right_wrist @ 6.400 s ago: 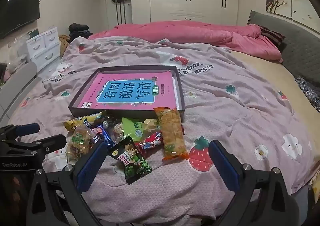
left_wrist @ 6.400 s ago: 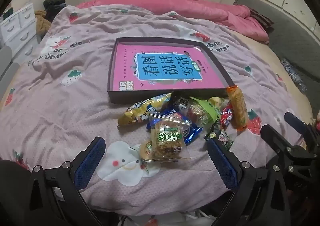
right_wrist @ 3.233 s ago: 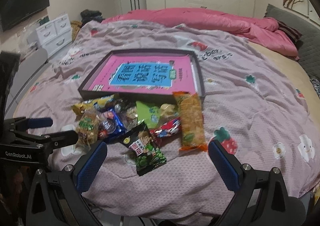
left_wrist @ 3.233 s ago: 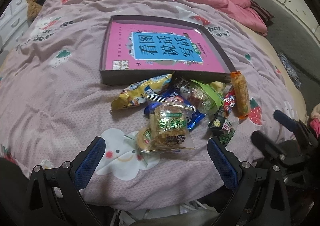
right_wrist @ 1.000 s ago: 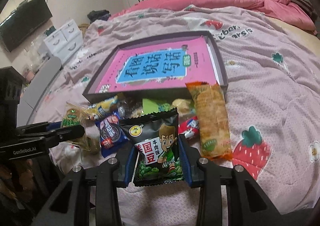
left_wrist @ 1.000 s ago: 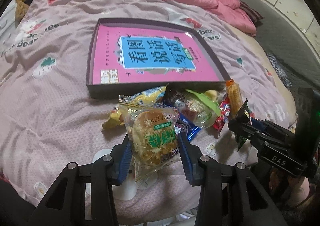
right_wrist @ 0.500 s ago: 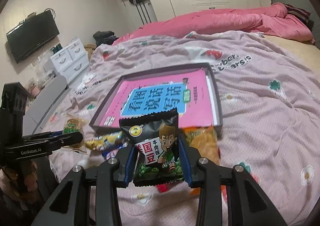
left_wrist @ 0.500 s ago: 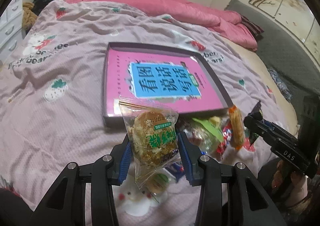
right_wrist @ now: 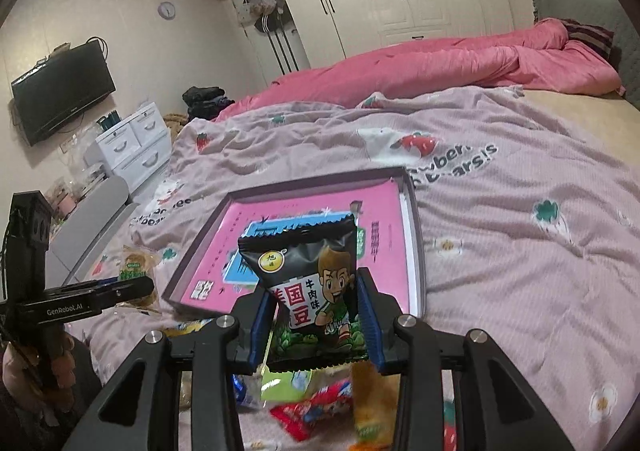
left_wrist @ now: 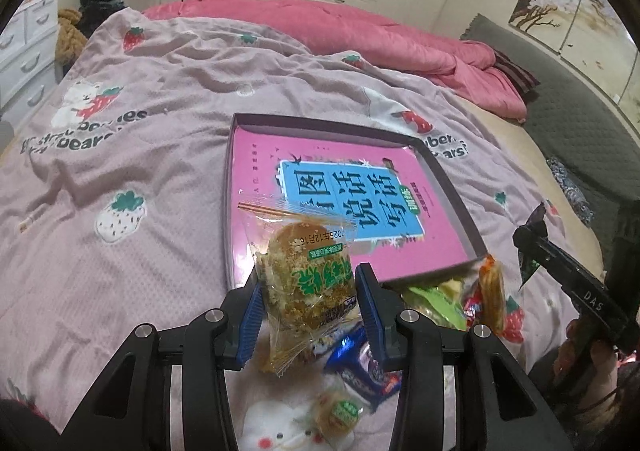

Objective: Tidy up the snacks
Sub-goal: 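Lift the pastry bag into the tray with the left gripper while the right carries the bean bag there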

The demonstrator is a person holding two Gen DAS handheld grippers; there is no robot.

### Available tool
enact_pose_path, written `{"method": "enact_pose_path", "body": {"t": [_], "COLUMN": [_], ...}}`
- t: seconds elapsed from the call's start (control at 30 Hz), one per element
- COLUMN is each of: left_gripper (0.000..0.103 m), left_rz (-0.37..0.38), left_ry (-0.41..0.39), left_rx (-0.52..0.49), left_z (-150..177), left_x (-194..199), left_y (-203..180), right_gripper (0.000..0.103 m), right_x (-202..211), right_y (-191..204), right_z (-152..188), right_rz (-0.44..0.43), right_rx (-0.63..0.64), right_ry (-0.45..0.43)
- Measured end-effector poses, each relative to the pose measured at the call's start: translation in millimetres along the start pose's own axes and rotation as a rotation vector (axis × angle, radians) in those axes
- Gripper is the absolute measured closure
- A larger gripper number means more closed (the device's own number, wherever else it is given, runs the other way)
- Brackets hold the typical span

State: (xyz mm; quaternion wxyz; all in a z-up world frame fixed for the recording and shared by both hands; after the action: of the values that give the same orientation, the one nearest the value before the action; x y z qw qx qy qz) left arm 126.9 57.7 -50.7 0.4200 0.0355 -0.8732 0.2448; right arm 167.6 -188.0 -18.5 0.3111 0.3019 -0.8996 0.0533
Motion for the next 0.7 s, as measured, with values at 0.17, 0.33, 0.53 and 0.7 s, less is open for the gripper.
{"method": "enact_pose_path", "body": {"t": [0.17, 0.33, 0.53, 0.7], "left_gripper": [0.058, 0.058, 0.058, 0.058], "left_rz": [-0.004, -0.010, -0.015, -0.022], "left_ry": [-0.008, -0.014, -0.013, 0.000], "left_rx": [0.008, 0.019, 0.018, 0.022], "left_z": [-9, -20, -28, -30], "left_x": [-11, -24, -39, -53], "left_y": [-1, 0, -1, 0], "right_gripper": [0.064, 0.064, 0.064, 0.064], "right_x": [-9, -19, -33, -45], "right_y": [-7, -14, -20, -23], "right_z": [-7, -16, -19, -17], "right_rz": [0.000, 0.010, 0.013, 0.009], "right_rx": [-0.004, -0.002, -0.002, -0.005], "right_ry": [-0.008, -0.019, -0.006, 0.016]}}
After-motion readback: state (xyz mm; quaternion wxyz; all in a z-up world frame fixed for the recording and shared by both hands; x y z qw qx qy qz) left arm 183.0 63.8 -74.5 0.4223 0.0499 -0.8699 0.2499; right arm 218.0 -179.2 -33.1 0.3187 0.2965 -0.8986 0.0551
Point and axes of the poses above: each gripper's, at about its wrist camera, not at the fingertips, and x roughly against the way its jaws point, y to its left, z to its underside, the point moved 7 cm from there along -x, roughly the way its jaws point, and after that the axes turned 14 degrees about x, right-handed, at the moved point
